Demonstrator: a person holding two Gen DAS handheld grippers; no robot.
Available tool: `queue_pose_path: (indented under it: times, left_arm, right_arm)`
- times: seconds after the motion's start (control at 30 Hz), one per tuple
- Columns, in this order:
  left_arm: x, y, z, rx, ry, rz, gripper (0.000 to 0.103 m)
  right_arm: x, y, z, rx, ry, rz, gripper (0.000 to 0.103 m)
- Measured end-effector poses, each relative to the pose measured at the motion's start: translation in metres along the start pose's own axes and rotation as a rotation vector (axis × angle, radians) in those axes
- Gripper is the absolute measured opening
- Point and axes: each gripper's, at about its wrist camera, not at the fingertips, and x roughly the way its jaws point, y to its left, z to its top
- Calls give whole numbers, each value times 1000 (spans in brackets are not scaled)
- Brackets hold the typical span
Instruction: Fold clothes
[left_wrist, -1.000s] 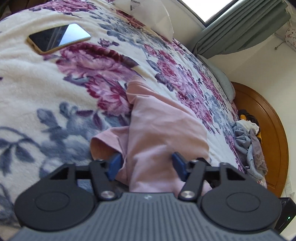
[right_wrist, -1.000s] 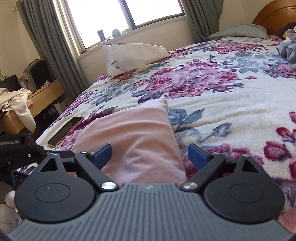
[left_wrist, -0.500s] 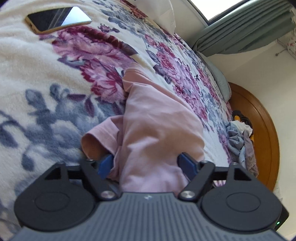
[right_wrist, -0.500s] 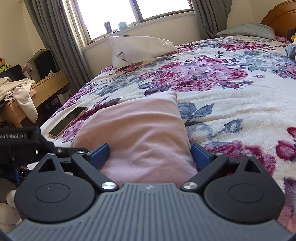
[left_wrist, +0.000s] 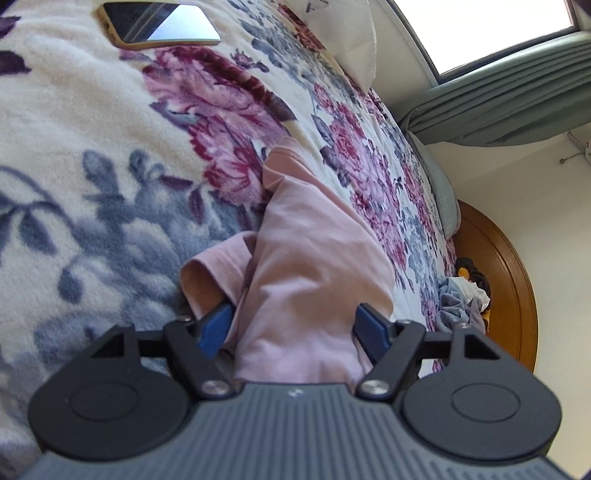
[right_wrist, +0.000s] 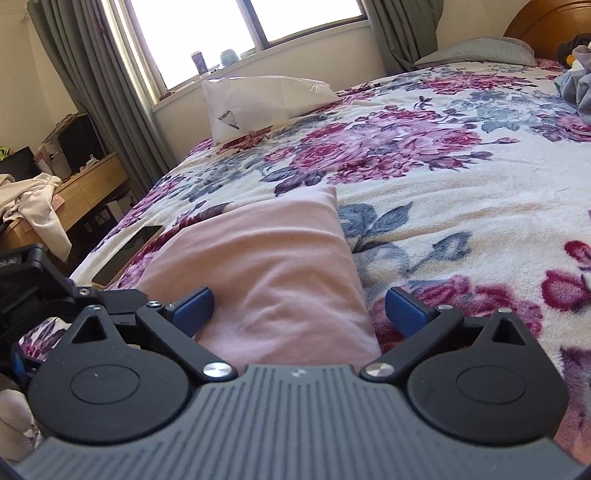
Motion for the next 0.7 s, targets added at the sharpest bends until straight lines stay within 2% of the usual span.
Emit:
queue_pose_path:
  times: [0.1, 0.17, 0.27, 0.37, 0.43, 0.5, 0.6, 0.63, 0.67, 0.7]
  left_arm:
    - [-19, -11, 3, 77, -136, 30, 82]
    - [-21, -16, 4, 114, -178, 23, 86]
    - [-4, -11, 9, 80, -124, -38, 88]
    - [26, 6, 9, -36, -21, -63, 88]
    - [38, 16, 5, -102, 12, -65, 88]
    - [37, 16, 1, -95, 3, -88, 88]
    - [40, 16, 0, -128, 40, -128, 87]
    - [41, 17, 1, -138, 49, -132, 86]
    - [42, 18, 2, -147, 58, -134, 80]
    - [43, 22, 4, -165, 69, -133, 67]
  right_arm:
    - [-8, -3, 2, 2, -78, -50, 103]
    - [-13, -3, 2, -9, -129, -55, 103]
    - [-16, 0, 3, -40, -159, -28, 103]
    - [-13, 4, 3, -76, -146, 18, 103]
    - [-11, 4, 3, -77, -123, 50, 103]
    - [-7, 6, 3, -78, -94, 69, 103]
    - [-1, 8, 2, -76, -48, 76, 103]
    - [2, 8, 1, -70, -31, 79, 103]
    - [6, 8, 1, -64, -13, 83, 103]
    - [8, 8, 0, -59, 0, 87, 103]
